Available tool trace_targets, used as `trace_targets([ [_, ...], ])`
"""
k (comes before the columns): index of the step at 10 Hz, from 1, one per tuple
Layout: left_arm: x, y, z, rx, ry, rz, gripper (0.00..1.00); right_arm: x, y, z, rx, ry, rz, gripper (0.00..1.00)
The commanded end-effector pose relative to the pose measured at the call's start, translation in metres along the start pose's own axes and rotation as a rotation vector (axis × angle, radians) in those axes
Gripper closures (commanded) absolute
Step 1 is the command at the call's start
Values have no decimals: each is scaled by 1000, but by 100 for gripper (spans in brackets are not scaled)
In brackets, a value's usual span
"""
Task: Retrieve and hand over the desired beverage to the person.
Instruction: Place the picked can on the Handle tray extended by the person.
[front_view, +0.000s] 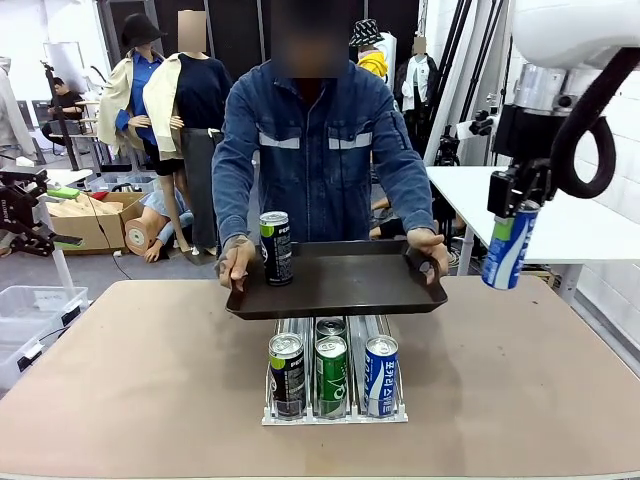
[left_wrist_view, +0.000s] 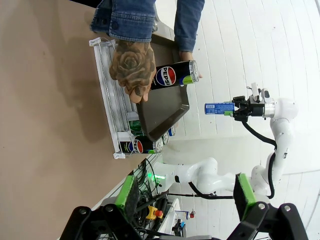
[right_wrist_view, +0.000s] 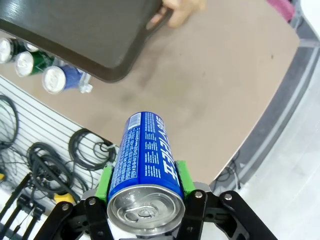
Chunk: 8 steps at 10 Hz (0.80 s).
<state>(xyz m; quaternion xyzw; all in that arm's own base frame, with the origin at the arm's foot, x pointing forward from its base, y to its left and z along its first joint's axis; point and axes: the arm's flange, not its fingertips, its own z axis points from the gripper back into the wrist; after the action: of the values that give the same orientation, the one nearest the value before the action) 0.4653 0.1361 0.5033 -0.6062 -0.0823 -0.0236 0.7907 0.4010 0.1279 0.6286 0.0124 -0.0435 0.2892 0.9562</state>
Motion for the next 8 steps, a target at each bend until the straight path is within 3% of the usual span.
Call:
trace_targets([
  [1,-1,-1,0,5,-10,-3,0,32,12,14,4,17,61,100],
  [8,-1,-1,0,5,-10,-3,0,133,44,7,2,93,157,100],
])
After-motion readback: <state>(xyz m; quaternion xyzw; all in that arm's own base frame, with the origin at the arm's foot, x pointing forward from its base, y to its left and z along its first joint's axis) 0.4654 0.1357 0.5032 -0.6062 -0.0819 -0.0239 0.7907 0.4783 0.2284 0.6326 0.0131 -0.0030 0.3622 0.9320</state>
